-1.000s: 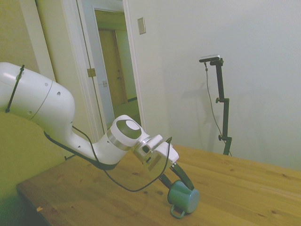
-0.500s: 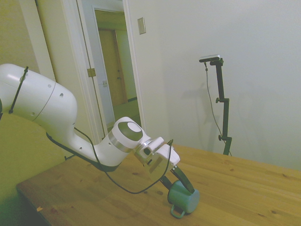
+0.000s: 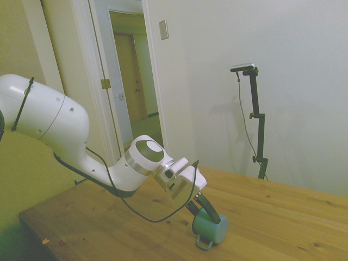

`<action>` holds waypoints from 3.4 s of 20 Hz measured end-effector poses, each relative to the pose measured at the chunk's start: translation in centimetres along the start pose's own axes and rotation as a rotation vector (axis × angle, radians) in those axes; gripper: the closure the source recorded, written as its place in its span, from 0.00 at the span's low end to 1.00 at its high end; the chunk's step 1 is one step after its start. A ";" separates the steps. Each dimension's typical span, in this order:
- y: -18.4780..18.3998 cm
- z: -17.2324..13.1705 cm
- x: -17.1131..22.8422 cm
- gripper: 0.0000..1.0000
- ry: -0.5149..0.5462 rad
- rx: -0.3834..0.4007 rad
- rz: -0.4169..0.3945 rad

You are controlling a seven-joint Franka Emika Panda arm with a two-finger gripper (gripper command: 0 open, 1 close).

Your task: Flip the mug upright

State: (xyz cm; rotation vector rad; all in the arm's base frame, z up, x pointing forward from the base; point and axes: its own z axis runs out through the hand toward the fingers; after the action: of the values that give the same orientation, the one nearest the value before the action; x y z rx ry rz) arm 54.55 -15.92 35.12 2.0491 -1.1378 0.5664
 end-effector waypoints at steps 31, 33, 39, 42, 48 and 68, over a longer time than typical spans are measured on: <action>-3.6 -5.2 2.4 1.00 -0.773 0.481 0.084; -4.2 -4.9 1.9 1.00 -0.786 0.467 0.069; -5.4 -4.7 1.1 1.00 -0.803 0.449 0.043; -5.6 -4.8 0.9 1.00 -0.807 0.446 0.036; -6.1 -4.9 0.2 0.00 -0.815 0.439 0.020; -0.6 -7.9 4.5 0.00 -0.793 0.512 -0.030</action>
State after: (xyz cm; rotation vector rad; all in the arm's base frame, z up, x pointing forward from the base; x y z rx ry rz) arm 57.13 -12.11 42.96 2.8590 -1.4962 -0.0136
